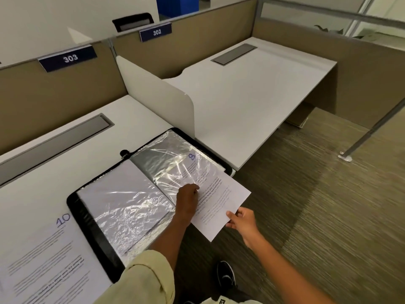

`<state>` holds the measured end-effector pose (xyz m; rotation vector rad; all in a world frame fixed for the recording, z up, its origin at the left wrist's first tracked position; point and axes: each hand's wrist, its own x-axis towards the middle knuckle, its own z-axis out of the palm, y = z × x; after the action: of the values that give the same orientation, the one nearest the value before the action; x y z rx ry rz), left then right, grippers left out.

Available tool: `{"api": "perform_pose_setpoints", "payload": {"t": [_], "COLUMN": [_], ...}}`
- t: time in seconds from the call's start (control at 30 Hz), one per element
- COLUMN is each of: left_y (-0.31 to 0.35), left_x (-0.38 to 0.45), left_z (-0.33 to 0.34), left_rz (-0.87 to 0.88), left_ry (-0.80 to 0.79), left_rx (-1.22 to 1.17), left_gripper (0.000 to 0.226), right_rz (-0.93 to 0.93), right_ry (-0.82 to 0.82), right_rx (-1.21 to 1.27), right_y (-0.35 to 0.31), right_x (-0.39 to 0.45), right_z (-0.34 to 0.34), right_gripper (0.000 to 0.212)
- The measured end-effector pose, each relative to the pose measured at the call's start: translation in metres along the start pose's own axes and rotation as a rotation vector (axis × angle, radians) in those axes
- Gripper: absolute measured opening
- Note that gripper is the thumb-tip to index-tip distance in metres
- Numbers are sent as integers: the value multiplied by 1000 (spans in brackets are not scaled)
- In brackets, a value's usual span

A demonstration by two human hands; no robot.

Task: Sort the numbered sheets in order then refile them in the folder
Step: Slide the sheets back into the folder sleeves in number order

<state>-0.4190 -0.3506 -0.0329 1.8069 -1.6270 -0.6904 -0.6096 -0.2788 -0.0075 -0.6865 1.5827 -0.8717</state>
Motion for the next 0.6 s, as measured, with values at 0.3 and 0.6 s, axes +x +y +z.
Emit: {"api": "perform_pose_setpoints", "payload": {"t": [0.3, 0.6], "left_y": [6, 7], "left_x": [16, 13], "left_z": [-5, -4], "left_rz": [7, -35], "left_ry": [-15, -2], "left_rx": [34, 40], "left_gripper": [23, 21], "right_rz": [28, 104], "right_ry": [-110, -170], "right_rx": [-20, -1], "right_y": [-44, -35], "right_x": [44, 59], "right_z": [34, 35], "right_gripper": [16, 22]}}
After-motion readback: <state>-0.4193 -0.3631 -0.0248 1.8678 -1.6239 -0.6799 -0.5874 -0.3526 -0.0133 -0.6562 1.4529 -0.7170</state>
